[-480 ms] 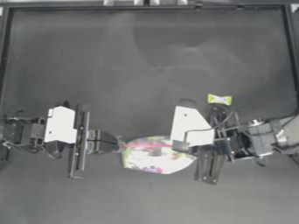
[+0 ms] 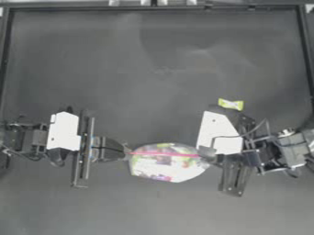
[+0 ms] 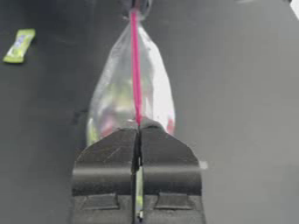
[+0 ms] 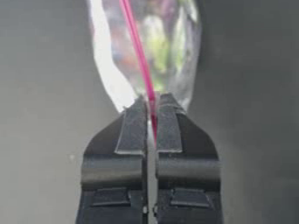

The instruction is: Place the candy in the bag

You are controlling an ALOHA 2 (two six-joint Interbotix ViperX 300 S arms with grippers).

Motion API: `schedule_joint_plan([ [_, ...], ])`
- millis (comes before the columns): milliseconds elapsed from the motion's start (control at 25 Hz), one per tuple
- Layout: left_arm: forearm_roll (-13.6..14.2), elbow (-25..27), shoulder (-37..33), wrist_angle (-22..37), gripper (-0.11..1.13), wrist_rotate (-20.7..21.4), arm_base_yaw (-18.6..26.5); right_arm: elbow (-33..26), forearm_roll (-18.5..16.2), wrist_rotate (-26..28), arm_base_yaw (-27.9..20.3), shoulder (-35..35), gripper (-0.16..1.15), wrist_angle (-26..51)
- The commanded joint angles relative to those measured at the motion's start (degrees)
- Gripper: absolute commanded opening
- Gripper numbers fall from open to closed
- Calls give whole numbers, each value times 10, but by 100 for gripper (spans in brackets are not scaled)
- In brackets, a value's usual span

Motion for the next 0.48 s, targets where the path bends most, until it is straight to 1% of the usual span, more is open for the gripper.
schedule_joint_plan([
  [40, 2, -2, -8, -1, 6, 1, -2, 13, 3, 14, 9, -21, 9, 13],
  [320, 2, 1, -8, -1, 6, 1, -2, 38, 3, 37, 17, -42, 9, 18],
  [480, 1, 1, -8, -2, 6, 1, -2, 44, 5, 41, 20, -48, 9, 25],
])
